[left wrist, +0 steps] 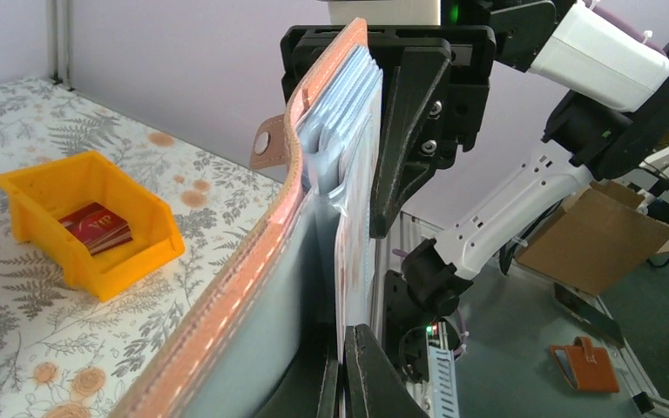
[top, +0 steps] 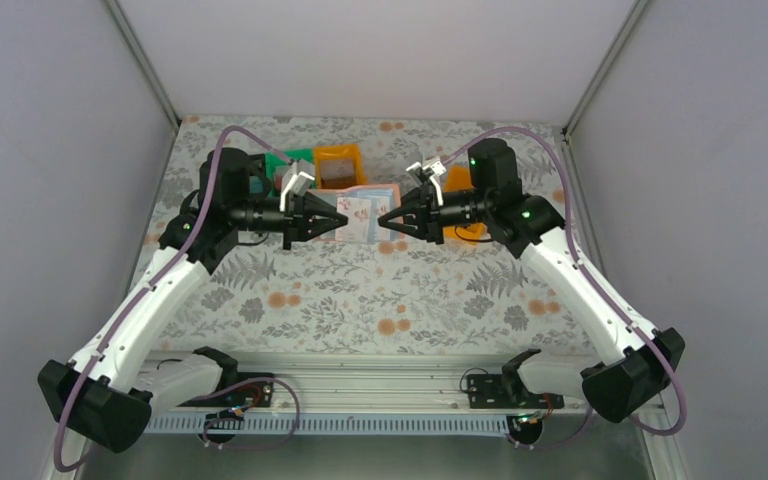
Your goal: Take the credit cards out of the card holder
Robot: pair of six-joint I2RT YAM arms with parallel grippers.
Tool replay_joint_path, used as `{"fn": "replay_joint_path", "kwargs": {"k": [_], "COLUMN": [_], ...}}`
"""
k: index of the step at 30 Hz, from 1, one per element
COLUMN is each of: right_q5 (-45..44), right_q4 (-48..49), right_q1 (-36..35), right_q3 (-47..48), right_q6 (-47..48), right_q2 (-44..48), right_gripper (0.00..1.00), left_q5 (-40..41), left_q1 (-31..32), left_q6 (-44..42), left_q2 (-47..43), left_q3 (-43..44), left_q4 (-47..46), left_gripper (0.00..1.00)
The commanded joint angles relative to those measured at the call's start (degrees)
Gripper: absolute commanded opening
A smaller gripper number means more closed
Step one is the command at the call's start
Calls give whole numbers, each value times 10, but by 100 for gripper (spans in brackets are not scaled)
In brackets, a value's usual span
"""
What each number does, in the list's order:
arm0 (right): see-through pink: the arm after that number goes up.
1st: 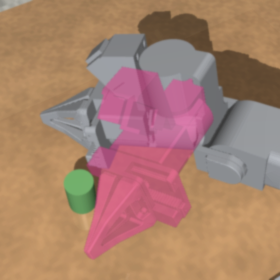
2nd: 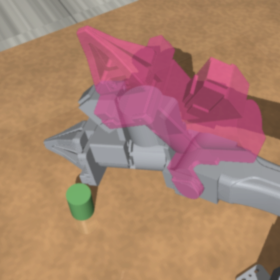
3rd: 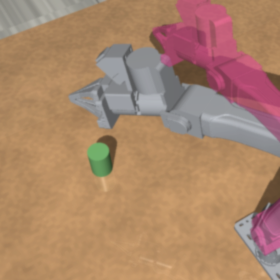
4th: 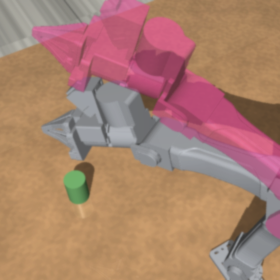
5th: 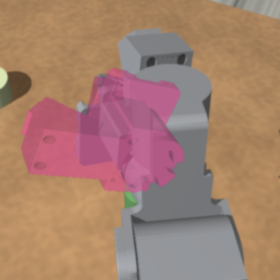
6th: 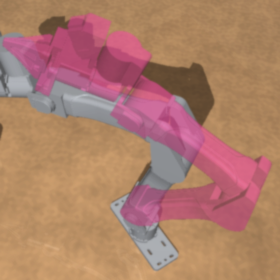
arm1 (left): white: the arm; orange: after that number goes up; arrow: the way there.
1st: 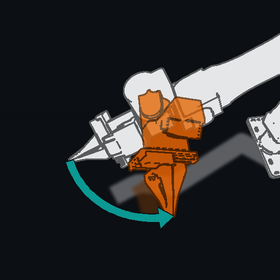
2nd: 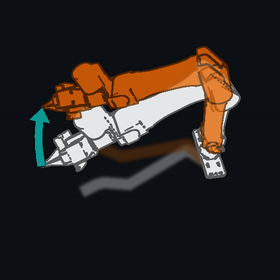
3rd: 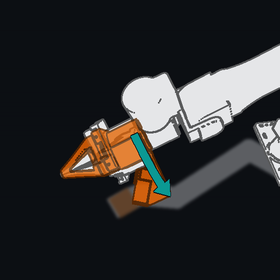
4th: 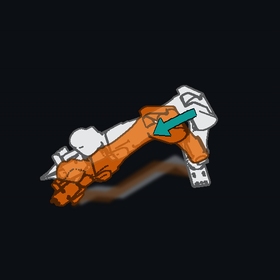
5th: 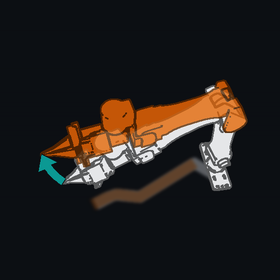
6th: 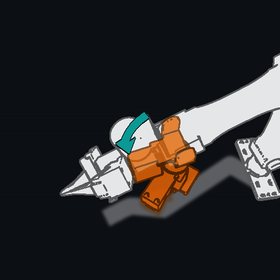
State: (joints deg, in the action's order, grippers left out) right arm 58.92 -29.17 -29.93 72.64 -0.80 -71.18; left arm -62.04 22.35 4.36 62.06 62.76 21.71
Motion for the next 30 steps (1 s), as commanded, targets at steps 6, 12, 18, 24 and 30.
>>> {"fn": "replay_joint_path", "kwargs": {"k": [6,12,18,24,30], "right_q5": [15,8,10,1,5], "right_q4": [53,73,60,23,24], "right_q1": [4,-1,-5,2,10], "right_q3": [-12,-6,4,-1,-5], "right_q6": [-31,-49,-32,-5,-5], "right_q2": [2,-13,-21,-8,0], "right_gripper": [32,34,4,4,4], "left_q5": [17,18,17,16,14], "left_q1": [7,14,15,5,-9], "left_q6": [48,44,42,31,51], "left_q2": [6,11,12,10,5], "left_q3": [-10,-7,-5,13,4], "left_q4": [-58,-61,-59,-25,-36], "left_gripper": [2,2,2,13,14]}}
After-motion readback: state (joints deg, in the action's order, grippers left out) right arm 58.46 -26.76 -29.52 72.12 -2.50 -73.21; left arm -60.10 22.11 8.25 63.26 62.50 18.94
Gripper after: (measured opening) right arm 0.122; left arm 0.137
